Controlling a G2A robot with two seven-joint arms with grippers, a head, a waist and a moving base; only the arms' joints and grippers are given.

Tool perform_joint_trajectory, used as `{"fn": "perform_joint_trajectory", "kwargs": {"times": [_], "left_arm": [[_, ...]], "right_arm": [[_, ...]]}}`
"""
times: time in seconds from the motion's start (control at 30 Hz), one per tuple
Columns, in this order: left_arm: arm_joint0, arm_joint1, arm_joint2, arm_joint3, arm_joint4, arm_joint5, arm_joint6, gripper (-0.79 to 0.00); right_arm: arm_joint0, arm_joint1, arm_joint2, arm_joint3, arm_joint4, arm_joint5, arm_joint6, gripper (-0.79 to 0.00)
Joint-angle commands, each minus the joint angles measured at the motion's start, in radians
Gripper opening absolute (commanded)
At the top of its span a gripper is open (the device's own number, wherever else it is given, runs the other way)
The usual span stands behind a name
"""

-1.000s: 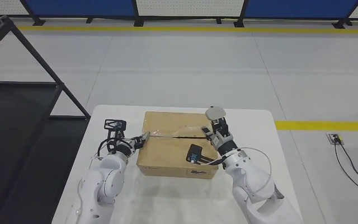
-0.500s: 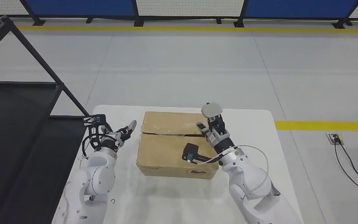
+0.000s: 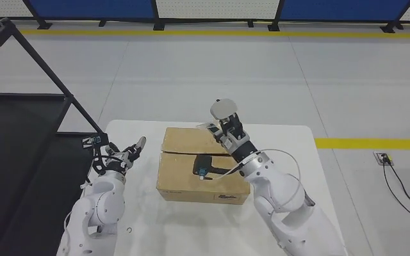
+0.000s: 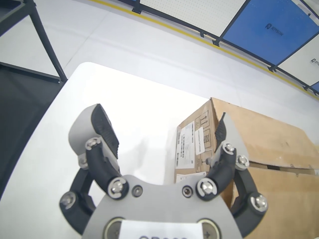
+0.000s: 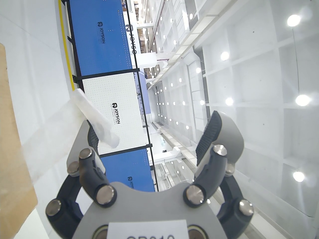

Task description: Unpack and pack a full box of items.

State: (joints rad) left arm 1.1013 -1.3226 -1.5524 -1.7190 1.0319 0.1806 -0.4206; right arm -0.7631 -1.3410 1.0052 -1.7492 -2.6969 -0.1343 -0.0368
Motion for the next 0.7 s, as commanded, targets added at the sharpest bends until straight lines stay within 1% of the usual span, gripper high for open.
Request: {"fn": "perform_joint_trajectory", "kwargs": {"times": [0.0, 0.2, 0.3, 0.4, 0.47, 0.57, 0.67], "left_arm": [[0.008, 0.001, -0.005, 0.000, -0.001, -0.003, 0.004, 0.000], [0.020, 0.003, -0.012, -0.003, -0.014, -0.018, 0.028, 0.000], [0.022, 0.003, -0.012, -0.006, -0.030, -0.035, 0.044, 0.000], [0.032, 0.004, -0.015, -0.014, -0.049, -0.060, 0.064, 0.000], [0.043, 0.004, -0.016, -0.021, -0.059, -0.071, 0.076, 0.000], [0.060, 0.005, -0.017, -0.029, -0.065, -0.084, 0.089, 0.000], [0.071, 0.006, -0.018, -0.032, -0.075, -0.089, 0.099, 0.000]], "right_arm": [[0.027, -0.004, -0.010, 0.000, 0.018, -0.032, -0.027, 0.000], [0.067, -0.010, -0.020, -0.038, 0.080, -0.147, -0.101, 0.000], [0.067, -0.010, -0.017, -0.071, 0.091, -0.186, -0.106, 0.000], [0.061, -0.013, -0.015, -0.090, 0.108, -0.208, -0.073, 0.000], [0.055, -0.018, -0.017, -0.100, 0.138, -0.218, -0.026, 0.000], [0.059, -0.025, -0.030, -0.117, 0.187, -0.258, -0.006, 0.000], [0.057, -0.033, -0.030, -0.128, 0.231, -0.253, 0.030, 0.000]]}}
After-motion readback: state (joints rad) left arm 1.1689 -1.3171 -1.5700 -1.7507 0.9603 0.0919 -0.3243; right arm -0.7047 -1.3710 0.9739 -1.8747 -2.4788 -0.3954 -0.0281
